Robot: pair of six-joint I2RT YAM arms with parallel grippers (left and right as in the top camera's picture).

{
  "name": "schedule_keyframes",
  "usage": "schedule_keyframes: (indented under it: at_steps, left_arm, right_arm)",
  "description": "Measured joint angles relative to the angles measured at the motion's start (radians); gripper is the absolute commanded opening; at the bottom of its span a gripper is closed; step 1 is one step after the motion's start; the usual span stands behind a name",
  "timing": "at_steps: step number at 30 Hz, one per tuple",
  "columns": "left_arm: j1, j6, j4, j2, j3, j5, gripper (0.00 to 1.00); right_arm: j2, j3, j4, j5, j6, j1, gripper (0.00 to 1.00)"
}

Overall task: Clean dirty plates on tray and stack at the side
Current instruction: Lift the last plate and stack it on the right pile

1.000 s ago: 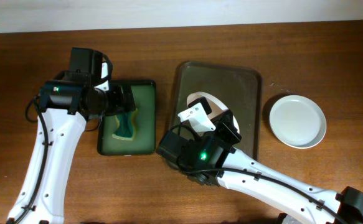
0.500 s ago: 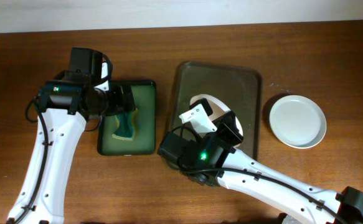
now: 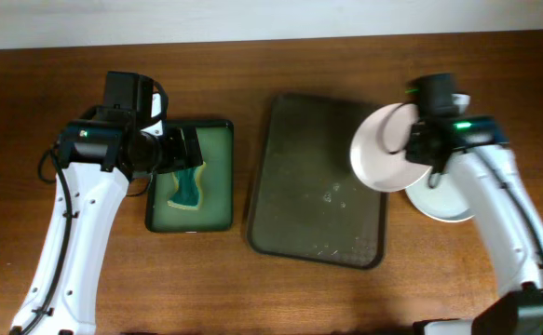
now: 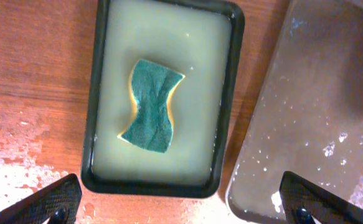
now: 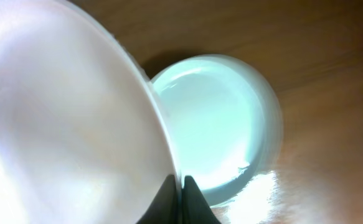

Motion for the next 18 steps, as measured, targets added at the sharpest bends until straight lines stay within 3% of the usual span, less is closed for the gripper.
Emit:
schedule_keyframes:
  at_steps: [3, 7, 8, 9, 10, 14, 18]
  left_arm:
    - [0.0, 0.0, 0.0, 0.0, 0.0, 0.002, 1.0]
    - [0.0, 0.0, 0.0, 0.0, 0.0, 0.002, 1.0]
    - [0.0, 0.0, 0.0, 0.0, 0.0, 0.002, 1.0]
    - [0.0, 0.0, 0.0, 0.0, 0.0, 0.002, 1.0]
    - [0.0, 0.0, 0.0, 0.0, 0.0, 0.002, 1.0]
    - [0.0, 0.0, 0.0, 0.0, 0.0, 0.002, 1.0]
    - [0.0, 0.0, 0.0, 0.0, 0.0, 0.002, 1.0]
  right_arm:
    - [0.038, 0.006, 0.039, -0.35, -0.061, -0.397, 0.04]
    - [0.192, 0.006, 0.019, -0.479, -0.082, -0.592, 0.08]
    - [0.254, 0.004, -0.004, -0.493, -0.083, -0.612, 0.48]
    - [0.278, 0.004, -0.013, -0.499, -0.086, -0.615, 0.7]
    - [0.301, 0.003, -0.026, -0.51, -0.086, -0.615, 0.77]
    - [0.246, 0.003, -0.11, -0.584, -0.09, -0.603, 0.78]
    - [-0.089, 0.004, -0.198, -0.607, -0.127, -0.459, 0.81]
